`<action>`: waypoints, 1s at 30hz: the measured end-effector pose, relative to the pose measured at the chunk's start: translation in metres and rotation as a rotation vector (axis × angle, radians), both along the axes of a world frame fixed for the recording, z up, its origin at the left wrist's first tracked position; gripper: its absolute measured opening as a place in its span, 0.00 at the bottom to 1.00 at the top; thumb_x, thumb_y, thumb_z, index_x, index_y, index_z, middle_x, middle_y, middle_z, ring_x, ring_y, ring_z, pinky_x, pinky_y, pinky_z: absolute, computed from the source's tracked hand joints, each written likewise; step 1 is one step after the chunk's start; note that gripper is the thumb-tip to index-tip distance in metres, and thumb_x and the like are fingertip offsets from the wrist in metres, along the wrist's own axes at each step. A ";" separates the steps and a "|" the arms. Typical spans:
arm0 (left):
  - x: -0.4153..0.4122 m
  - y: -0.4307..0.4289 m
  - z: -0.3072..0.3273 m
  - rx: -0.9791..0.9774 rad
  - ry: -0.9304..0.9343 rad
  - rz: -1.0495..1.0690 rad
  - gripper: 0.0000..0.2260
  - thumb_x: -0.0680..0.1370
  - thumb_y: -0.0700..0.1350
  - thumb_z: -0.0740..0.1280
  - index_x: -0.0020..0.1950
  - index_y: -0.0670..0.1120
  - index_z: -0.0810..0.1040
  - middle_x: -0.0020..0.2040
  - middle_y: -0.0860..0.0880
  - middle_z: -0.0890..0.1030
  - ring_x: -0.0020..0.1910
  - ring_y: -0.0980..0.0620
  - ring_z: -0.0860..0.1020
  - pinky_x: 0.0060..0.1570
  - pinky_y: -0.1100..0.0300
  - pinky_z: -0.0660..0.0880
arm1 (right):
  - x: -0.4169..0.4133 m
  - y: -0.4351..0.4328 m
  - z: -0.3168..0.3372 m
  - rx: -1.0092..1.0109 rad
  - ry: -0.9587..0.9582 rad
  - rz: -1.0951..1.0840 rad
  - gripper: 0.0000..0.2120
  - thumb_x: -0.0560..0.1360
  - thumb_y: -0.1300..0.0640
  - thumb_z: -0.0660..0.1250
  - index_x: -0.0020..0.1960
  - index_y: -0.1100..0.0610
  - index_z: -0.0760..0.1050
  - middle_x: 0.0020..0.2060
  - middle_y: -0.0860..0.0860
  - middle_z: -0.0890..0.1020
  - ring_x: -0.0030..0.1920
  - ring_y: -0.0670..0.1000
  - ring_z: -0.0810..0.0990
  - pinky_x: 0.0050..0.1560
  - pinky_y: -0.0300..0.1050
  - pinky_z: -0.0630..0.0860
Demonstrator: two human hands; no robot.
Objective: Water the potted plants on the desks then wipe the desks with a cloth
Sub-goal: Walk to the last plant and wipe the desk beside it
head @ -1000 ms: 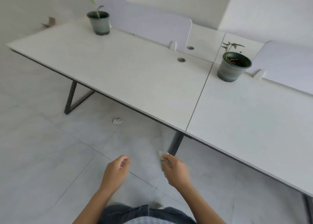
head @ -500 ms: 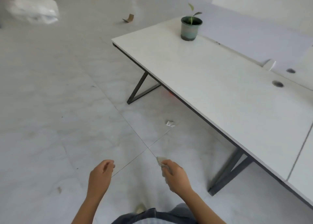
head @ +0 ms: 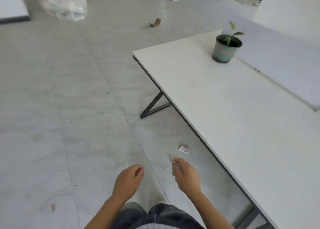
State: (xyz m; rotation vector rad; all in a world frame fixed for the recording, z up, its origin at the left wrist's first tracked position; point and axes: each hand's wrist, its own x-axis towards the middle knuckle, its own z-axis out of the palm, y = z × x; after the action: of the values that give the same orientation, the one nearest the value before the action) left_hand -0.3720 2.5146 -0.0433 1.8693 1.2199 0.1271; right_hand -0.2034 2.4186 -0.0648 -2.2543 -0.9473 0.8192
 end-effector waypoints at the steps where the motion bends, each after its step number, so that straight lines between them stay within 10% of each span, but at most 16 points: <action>1: 0.006 0.012 0.004 -0.009 -0.028 0.055 0.09 0.79 0.45 0.60 0.41 0.56 0.73 0.40 0.58 0.78 0.42 0.55 0.78 0.41 0.67 0.71 | 0.007 0.017 0.003 0.012 -0.010 0.028 0.10 0.78 0.54 0.55 0.53 0.52 0.74 0.41 0.51 0.80 0.36 0.49 0.77 0.37 0.43 0.74; 10: 0.013 0.117 -0.019 -0.129 -0.057 0.439 0.13 0.78 0.41 0.60 0.35 0.52 0.73 0.38 0.48 0.79 0.42 0.47 0.77 0.42 0.58 0.72 | 0.037 0.124 -0.003 -0.034 0.013 0.203 0.10 0.77 0.55 0.56 0.54 0.52 0.74 0.42 0.52 0.80 0.35 0.48 0.75 0.38 0.42 0.72; 30: 0.099 0.438 -0.015 -0.244 -0.091 0.058 0.10 0.79 0.42 0.59 0.38 0.43 0.74 0.38 0.45 0.75 0.39 0.50 0.72 0.37 0.61 0.66 | 0.043 0.352 0.012 0.000 -0.108 -0.230 0.09 0.76 0.51 0.57 0.50 0.51 0.75 0.39 0.51 0.78 0.39 0.50 0.75 0.39 0.43 0.71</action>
State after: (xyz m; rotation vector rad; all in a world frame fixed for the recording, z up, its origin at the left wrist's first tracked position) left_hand -0.2731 2.9526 -0.0578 1.6008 1.1722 0.0898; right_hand -0.1608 2.7705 -0.0532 -2.3726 -0.7166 0.6012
